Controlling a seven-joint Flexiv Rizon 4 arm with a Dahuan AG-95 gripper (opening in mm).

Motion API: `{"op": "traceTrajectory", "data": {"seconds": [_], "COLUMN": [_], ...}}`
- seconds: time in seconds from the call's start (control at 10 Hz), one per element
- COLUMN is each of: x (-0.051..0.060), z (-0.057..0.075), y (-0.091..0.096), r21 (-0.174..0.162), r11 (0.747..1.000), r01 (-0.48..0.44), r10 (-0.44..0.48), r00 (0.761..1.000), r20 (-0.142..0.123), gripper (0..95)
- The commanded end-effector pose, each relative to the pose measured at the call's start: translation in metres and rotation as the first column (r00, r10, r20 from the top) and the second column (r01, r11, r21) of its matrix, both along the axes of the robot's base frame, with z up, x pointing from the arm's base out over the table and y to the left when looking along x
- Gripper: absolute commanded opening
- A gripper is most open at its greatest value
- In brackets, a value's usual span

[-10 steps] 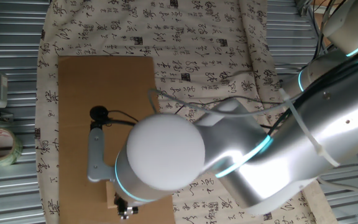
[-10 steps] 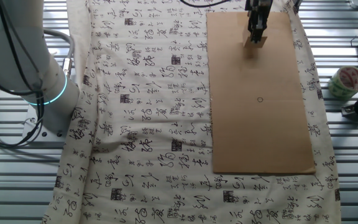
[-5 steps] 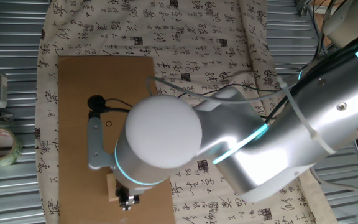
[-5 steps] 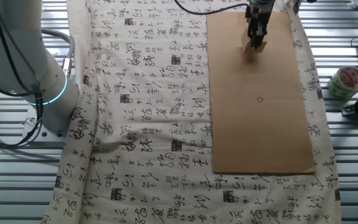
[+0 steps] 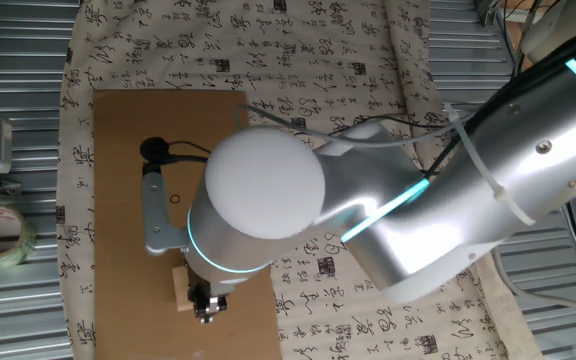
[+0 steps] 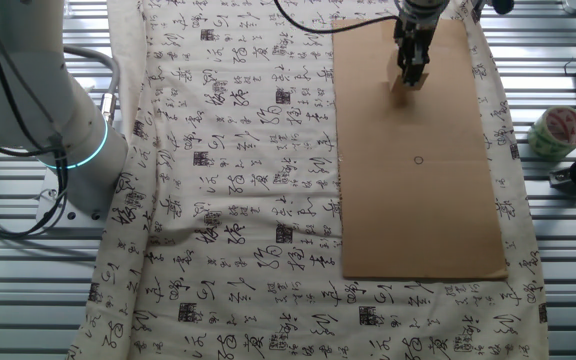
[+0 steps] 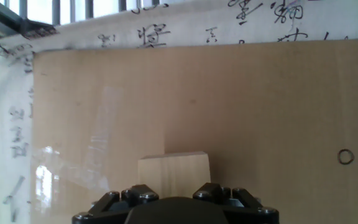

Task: Grab the block and place it at the designated location

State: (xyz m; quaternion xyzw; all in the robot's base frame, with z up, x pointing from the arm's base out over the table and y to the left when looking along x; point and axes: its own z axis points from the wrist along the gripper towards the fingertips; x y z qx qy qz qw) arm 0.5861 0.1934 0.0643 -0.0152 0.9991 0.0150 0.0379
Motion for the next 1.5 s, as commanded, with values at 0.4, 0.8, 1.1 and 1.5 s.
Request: {"op": "traceTrajectory", "data": {"seconds": [0.4,0.8,1.1,1.5], "x": [-0.002,-0.004,-0.004,-0.007], "z": [-0.002,-0.002,0.000,0.006], "y": [-0.020,-0.026,-0.031,-0.050], "r21": [-0.014,-0.010,0.005,0.017], "r11": [0.999,1.000,0.999,0.995], "r01": [-0.034,-0.016,0.054,0.094], "r10": [0.034,0.016,-0.054,-0.094], "r00": [0.999,1.000,0.998,0.996], "r20": [0.007,0.012,0.009,0.003], "gripper": [0.0,0.0,0.0,0.0]}}
